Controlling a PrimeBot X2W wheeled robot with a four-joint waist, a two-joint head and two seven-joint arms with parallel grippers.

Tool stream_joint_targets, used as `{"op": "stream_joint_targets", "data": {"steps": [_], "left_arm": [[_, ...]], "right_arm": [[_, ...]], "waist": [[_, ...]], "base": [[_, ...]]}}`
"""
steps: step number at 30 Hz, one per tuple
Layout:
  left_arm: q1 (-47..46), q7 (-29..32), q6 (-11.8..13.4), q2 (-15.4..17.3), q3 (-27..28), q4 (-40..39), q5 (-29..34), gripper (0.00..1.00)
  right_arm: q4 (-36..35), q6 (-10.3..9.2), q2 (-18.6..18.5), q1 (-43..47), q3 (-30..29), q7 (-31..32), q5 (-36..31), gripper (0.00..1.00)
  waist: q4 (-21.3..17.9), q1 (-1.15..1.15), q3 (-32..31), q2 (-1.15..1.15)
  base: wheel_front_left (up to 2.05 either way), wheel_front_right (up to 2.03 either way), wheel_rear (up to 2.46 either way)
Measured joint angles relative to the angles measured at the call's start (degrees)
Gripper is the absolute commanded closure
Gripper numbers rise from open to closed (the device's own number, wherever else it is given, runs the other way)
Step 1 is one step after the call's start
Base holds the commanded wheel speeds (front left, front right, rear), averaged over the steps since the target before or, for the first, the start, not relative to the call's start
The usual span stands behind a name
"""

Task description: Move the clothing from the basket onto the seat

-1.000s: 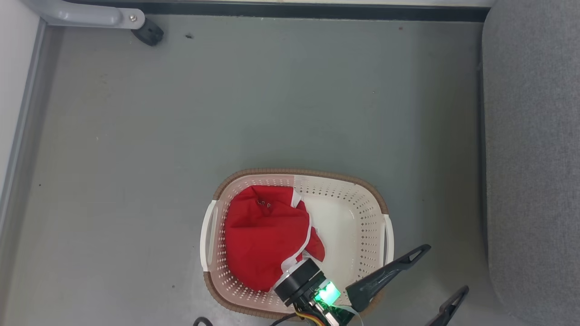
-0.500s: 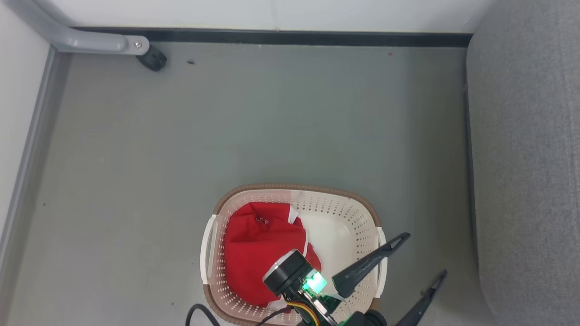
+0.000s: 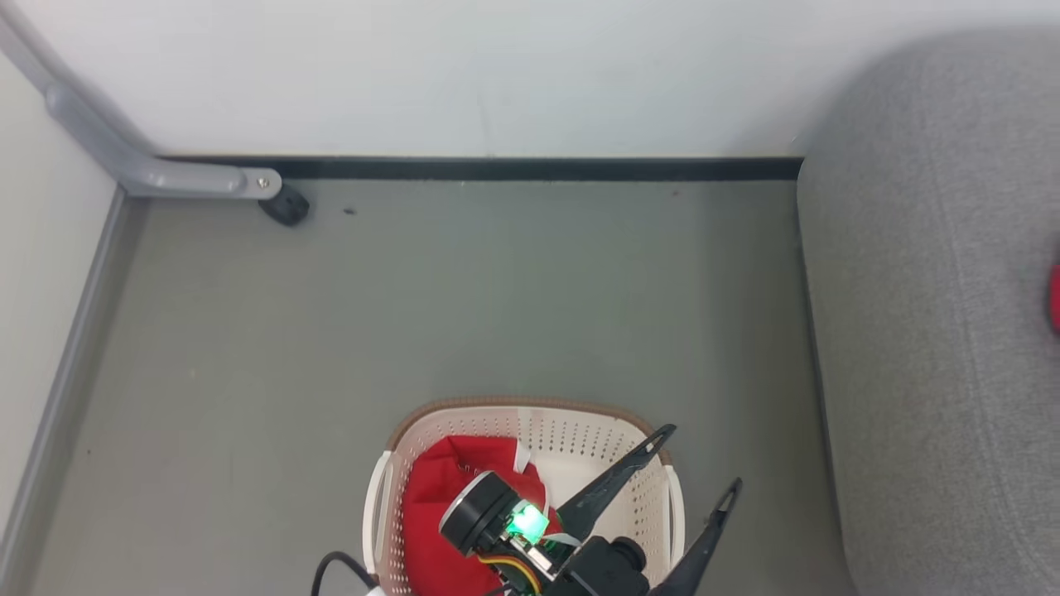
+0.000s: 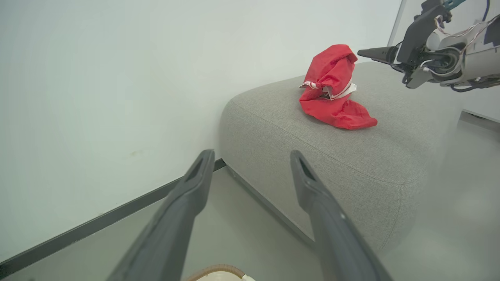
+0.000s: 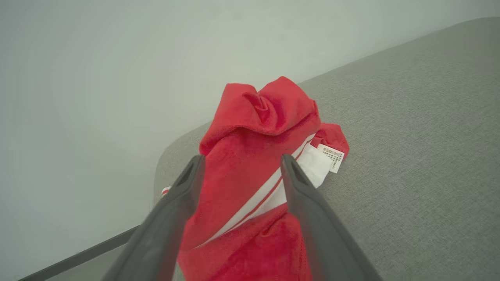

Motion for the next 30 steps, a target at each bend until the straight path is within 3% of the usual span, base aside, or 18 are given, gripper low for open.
{"op": "stream_joint_targets", "data": {"steps": [16, 30], "left_arm": [[11.2, 1.0, 0.0, 0.0, 8.6, 2.3, -1.1, 0.0], [19.5, -0.1, 0.0, 0.0, 22.3, 2.5, -0.8, 0.0]], "right_arm": [[-11.6, -0.11, 8.6, 8.9, 4.9, -0.6, -8.7, 0.0], [-24.7, -4.7, 13.8, 18.1, 5.3, -0.6, -17.4, 0.0]], "waist": [[-1.9, -0.01, -11.5, 0.0], [-2.9, 0.0, -16.8, 0.0]], "base": [[0.0, 0.0, 0.0], [0.0, 0.0, 0.0]]}}
